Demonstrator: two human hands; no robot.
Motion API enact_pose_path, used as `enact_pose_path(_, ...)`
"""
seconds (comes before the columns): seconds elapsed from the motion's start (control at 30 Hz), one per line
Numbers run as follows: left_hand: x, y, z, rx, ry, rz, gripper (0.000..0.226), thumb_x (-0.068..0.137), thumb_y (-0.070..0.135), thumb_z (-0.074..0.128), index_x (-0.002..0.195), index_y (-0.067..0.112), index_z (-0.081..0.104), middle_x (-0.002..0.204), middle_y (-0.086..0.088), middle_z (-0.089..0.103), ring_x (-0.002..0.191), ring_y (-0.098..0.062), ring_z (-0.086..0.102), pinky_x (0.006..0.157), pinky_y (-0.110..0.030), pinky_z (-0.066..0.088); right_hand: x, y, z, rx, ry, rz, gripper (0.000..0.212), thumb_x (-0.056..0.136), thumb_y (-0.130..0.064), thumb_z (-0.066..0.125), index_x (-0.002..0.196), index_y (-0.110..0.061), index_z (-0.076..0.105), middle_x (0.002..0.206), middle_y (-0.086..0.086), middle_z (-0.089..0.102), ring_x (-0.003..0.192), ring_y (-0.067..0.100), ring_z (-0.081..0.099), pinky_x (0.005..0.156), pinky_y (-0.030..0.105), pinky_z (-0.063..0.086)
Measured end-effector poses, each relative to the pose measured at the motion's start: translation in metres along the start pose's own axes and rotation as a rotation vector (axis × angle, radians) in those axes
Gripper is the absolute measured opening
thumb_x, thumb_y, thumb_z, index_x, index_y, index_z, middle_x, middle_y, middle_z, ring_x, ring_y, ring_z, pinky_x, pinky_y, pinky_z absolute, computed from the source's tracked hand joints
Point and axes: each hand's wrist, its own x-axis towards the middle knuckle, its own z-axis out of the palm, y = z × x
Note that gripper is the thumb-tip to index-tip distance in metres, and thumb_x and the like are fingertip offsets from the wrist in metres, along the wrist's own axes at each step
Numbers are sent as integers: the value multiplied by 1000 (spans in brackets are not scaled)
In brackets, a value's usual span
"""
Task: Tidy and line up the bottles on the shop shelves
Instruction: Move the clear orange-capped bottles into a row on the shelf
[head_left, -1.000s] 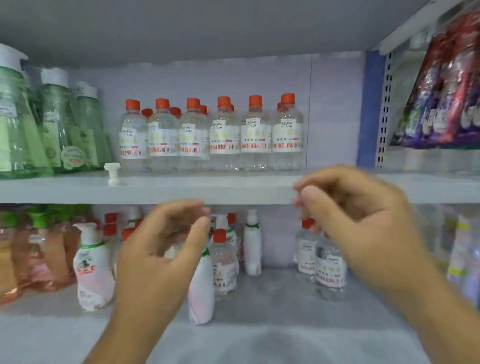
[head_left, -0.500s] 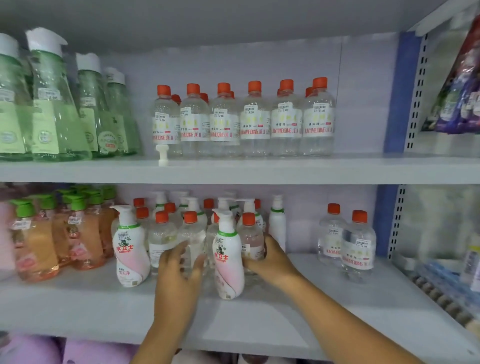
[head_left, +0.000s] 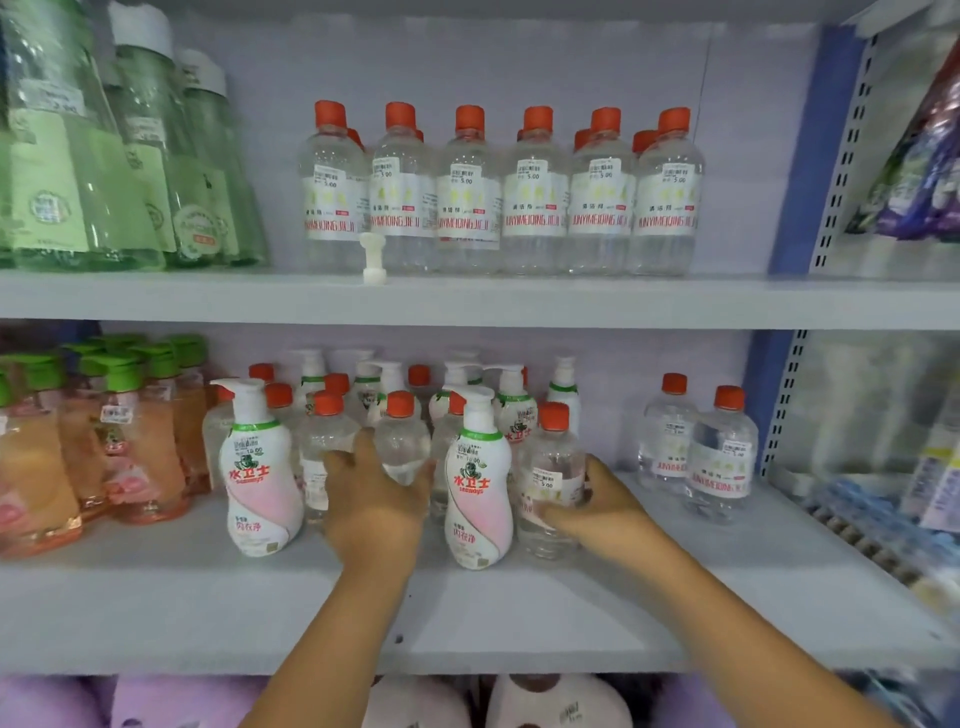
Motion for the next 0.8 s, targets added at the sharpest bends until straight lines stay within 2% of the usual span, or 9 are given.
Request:
enact_pose_path(0.1, -9, -9, 11, -145, 11, 100, 80, 83, 61, 73, 145, 33, 32, 137, -9, 55, 113, -34, 64, 75, -39, 49, -14, 6, -5, 20, 40, 49, 48, 74, -23, 86, 110, -42, 60, 98, -23, 76, 88, -6, 71, 67, 10, 53)
enact_pose_path(0.23, -2, -13, 17, -384, -152, 82, 92, 79, 49, 81, 150, 38, 23, 140, -1, 61, 118, -29, 64, 85, -39, 50, -29, 9, -4, 75, 27, 61, 57, 71, -32, 90, 119, -39, 59, 108, -19, 76, 94, -6, 71, 70, 10, 54)
enact_pose_path(0.3, 0, -16, 13, -428, -205, 75, 95, 76, 50, 84, 149, 40, 24, 132, 2, 64, 107, -25, 66, 77, -33, 49, -34, 8, -2, 67, 55, 58, 59, 69, -35, 93, 118, -36, 61, 106, -19, 76, 93, -6, 70, 70, 12, 55)
enact_pose_path(0.4, -10, -23, -3, -467, -198, 120, 89, 72, 52, 88, 138, 47, 30, 101, 21, 63, 79, -5, 60, 60, -20, 42, -41, 5, -5, 5, 108, 46, 55, 67, -34, 94, 113, -32, 63, 99, -20, 76, 89, -5, 70, 69, 12, 54)
enact_pose_path(0.47, -19, -29, -21, -518, -210, 141, 78, 69, 51, 90, 125, 62, 35, 92, 38, 63, 83, 10, 59, 63, -17, 44, -47, 4, -14, -41, 113, 29, 52, 67, -30, 94, 109, -32, 65, 96, -23, 76, 87, -2, 72, 70, 14, 54)
enact_pose_path(0.53, -32, -32, -43, -588, -246, 150, 74, 64, 55, 90, 114, 71, 37, 103, 40, 65, 93, 10, 64, 72, -23, 51, -56, 1, -23, -66, 104, 21, 49, 67, -27, 93, 107, -31, 66, 96, -20, 77, 88, 0, 72, 75, 19, 55)
enact_pose_path(0.6, -50, -30, -68, -619, -260, 174, 74, 59, 60, 89, 113, 73, 40, 112, 30, 68, 101, 4, 67, 83, -30, 56, -70, -7, -32, -50, 81, 24, 49, 69, -23, 93, 110, -28, 67, 100, -13, 77, 94, 5, 73, 81, 25, 57)
enact_pose_path(0.73, -94, 2, -129, -710, -242, 327, 65, 62, 58, 87, 112, 72, 48, 107, 36, 69, 96, 10, 69, 73, -6, 53, -115, -41, -58, 6, -34, -63, 53, 63, -31, 92, 110, -35, 69, 105, -14, 78, 97, 1, 73, 87, 27, 57)
enact_pose_path(0.8, -112, 29, -158, -789, -268, 399, 62, 61, 52, 81, 115, 65, 53, 111, 26, 73, 97, 3, 73, 73, -7, 54, -141, -68, -77, 1, -88, -149, 59, 54, -46, 91, 108, -46, 69, 107, -17, 77, 98, 0, 73, 88, 28, 56)
